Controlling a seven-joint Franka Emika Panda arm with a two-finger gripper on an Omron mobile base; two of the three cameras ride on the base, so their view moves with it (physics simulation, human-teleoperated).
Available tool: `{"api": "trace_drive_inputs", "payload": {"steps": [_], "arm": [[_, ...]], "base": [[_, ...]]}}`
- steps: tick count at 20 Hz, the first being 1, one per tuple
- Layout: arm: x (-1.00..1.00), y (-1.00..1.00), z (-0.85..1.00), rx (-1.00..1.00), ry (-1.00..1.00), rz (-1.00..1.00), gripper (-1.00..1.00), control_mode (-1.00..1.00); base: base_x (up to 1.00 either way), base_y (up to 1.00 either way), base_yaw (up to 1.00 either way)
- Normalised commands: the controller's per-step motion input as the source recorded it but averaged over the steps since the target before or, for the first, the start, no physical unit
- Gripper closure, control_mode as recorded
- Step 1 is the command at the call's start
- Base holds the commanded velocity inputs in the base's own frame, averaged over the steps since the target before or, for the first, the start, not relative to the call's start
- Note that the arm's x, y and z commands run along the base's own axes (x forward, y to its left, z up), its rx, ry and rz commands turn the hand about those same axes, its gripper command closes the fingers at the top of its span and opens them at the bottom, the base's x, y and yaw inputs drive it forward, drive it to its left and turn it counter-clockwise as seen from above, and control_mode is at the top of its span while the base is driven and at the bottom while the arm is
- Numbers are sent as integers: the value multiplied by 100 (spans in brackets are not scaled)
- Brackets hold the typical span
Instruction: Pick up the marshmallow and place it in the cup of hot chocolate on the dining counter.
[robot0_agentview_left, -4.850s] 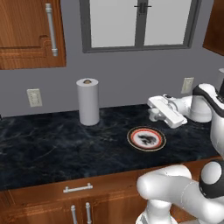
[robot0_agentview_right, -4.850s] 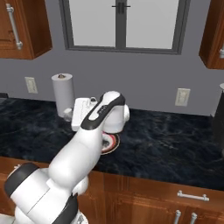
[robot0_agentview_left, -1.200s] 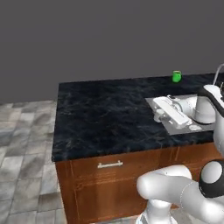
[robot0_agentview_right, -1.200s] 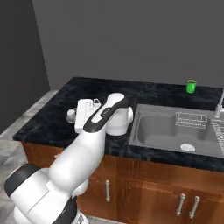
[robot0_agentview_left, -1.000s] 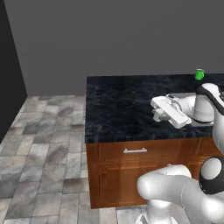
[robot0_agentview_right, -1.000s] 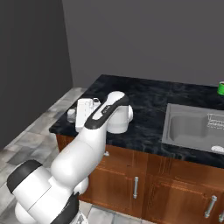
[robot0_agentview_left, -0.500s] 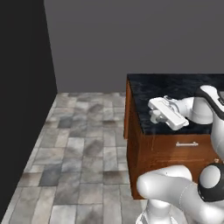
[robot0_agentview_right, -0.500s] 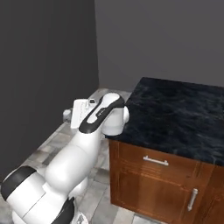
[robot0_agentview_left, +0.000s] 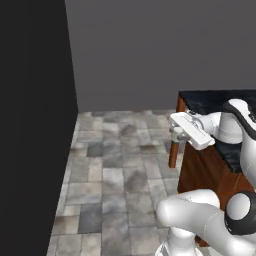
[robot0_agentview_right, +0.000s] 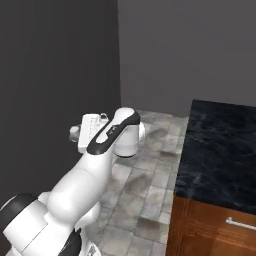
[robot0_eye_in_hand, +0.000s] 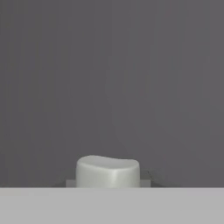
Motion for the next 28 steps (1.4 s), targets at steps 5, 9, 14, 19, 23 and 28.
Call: {"api": "trace_drive_inputs", "payload": {"steps": [5,9,14,19,23,28], "arm": [[0,0,0,0,0,0,100,100],[0,0,0,0,0,0,100,100],[0,0,0,0,0,0,100,100],[0,0,0,0,0,0,100,100],[0,0,0,0,0,0,100,100],[0,0,0,0,0,0,100,100]], "base": [[97,100,-43],[95,97,-59],[83,78,-69],[76,71,-73],[74,85,-69],[73,95,-66]]}}
